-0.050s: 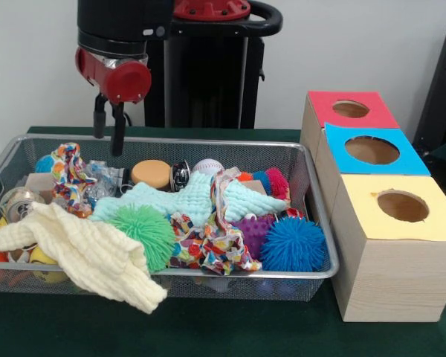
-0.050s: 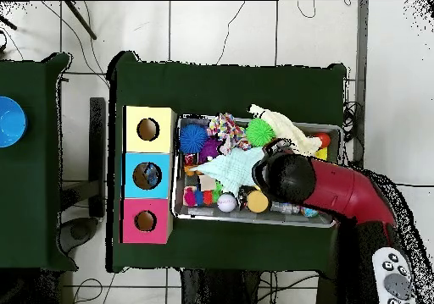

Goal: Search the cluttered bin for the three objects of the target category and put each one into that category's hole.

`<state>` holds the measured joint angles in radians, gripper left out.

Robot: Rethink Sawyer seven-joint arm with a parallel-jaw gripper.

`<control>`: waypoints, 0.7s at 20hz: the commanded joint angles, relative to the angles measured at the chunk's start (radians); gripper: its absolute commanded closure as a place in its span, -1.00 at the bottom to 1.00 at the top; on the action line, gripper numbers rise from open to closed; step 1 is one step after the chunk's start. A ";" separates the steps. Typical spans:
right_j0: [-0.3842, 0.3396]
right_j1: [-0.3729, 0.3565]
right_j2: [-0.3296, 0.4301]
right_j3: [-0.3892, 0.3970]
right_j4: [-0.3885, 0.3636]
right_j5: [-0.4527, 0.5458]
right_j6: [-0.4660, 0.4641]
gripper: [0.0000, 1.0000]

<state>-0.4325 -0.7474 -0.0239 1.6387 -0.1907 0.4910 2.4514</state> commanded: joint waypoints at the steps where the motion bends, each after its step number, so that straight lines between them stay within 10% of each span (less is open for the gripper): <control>1: -0.022 0.039 0.006 0.111 -0.028 -0.104 0.060 -1.00; 14: -0.027 0.035 -0.015 0.182 -0.038 -0.189 0.060 -1.00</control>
<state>-0.4392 -0.7431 -0.0286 1.7203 -0.1903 0.3741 2.4514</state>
